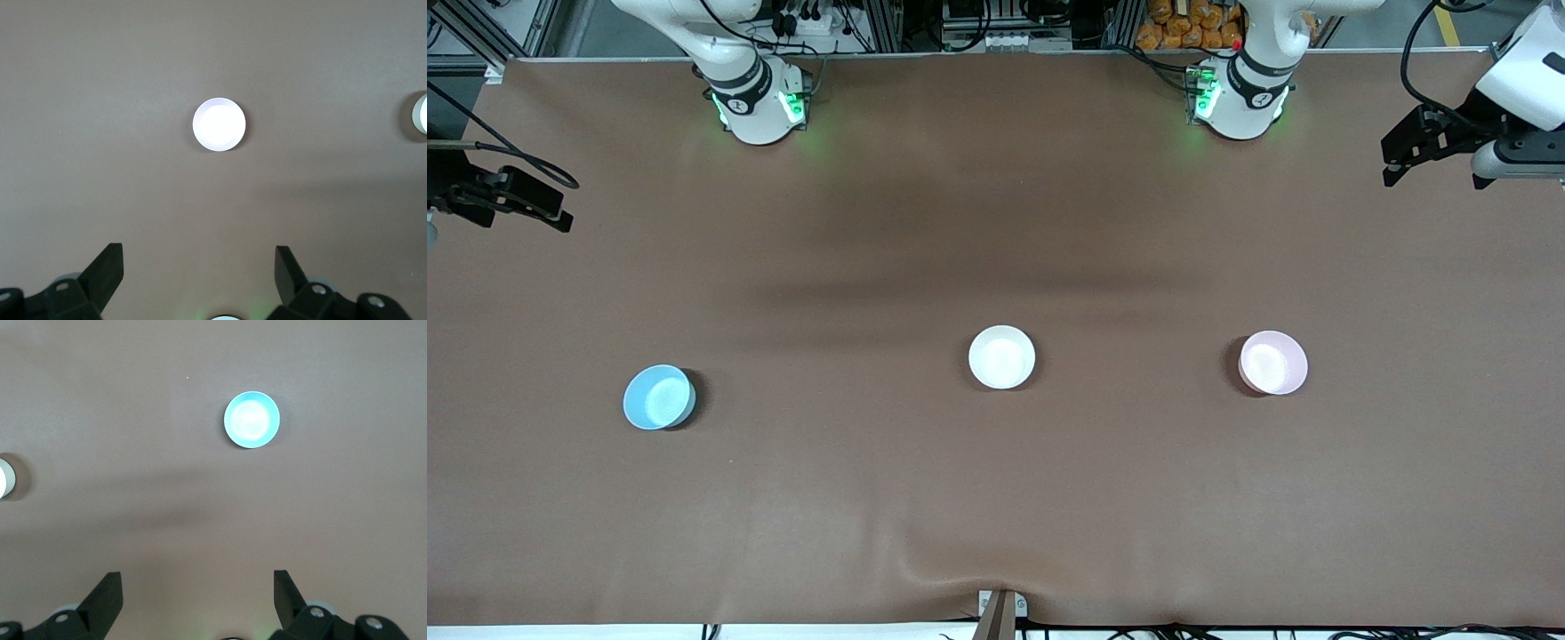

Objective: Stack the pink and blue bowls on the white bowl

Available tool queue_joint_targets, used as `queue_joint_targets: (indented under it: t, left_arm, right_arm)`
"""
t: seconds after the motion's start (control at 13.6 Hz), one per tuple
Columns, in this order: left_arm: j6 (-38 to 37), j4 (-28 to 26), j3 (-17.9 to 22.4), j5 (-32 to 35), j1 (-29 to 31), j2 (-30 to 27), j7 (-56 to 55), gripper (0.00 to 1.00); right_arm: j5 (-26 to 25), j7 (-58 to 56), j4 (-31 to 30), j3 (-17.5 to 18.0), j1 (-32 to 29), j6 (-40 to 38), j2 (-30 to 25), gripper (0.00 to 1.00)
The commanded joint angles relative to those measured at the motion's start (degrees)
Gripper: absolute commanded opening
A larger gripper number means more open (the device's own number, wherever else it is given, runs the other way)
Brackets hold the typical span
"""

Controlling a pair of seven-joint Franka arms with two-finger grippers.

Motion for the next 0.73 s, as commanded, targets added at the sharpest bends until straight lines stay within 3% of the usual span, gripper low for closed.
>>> queue_joint_targets:
  t: [0.0, 0.66]
  left_arm:
    - [-1.9, 1.9, 0.7, 0.7, -0.9, 1.1, -0.1, 1.00]
    - [-3.7, 1.6, 1.8, -4.2, -0.4, 0.4, -1.1, 1.00]
  right_arm:
    - [0.1, 1.2, 0.6, 0.0, 0.4, -0.2, -0.4, 1.00]
    - [0.1, 1.2, 0.5, 0.0, 0.3, -0.3, -0.3, 1.00]
